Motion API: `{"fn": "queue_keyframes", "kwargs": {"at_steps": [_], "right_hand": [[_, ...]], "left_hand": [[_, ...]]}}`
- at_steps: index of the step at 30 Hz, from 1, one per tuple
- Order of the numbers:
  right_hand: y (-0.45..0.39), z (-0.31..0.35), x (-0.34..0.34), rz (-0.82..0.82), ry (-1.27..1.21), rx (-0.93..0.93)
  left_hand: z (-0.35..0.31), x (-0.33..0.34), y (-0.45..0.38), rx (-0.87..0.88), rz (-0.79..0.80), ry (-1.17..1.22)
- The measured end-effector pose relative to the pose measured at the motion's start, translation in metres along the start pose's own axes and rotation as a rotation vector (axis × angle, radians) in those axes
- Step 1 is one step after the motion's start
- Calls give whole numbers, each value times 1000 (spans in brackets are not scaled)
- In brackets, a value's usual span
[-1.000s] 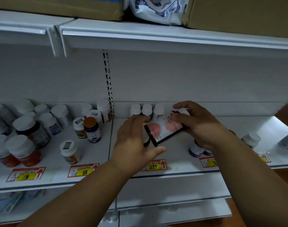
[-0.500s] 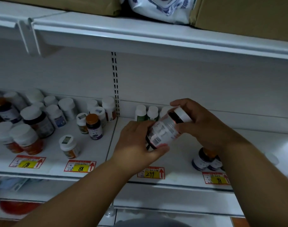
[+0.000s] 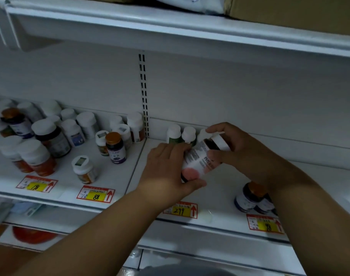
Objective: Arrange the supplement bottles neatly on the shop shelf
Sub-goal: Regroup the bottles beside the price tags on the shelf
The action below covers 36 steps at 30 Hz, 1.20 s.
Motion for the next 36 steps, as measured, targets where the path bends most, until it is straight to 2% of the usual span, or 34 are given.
{"fn": "queue_keyframes", "kwargs": {"at_steps": [4,8,12,18,25,27,29,31,33,36], "right_hand": [[4,-2,-5,-87,252,17],[2,-19,17,-116,560,80],[-3,-39,56,-71,592,146],[-11,-36,99,-98,612,155],[-5,-37,104,-109,564,191],[-4,-36,92,-183,388,192],[-12,-39,65,-367,227,170],[-31,-49,36,-497,310,227],[-55,-61,20,-468,478,333],[-85,-74,13,-364,644,380]], "left_hand": [[22,6,2,3,85,-111],[46,24,3,92,357,-225],[53,35,0,108,493,-127],[72,29,2,149,488,-164],[77,32,4,134,594,-120],[75,27,3,143,556,-113],[72,20,-1,158,466,-98],[69,15,-4,162,401,-79],[68,11,-8,162,362,-103],[64,8,-11,159,338,-103]]}}
Point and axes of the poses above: each hand's wrist, its own y-axis away from the middle knuckle, its own x-axis out of the palm, z = x × y, the point moved 7 cm from there along -y, towards the middle knuckle, and after that the axes turned 3 degrees about x, right-handed, at the moved point
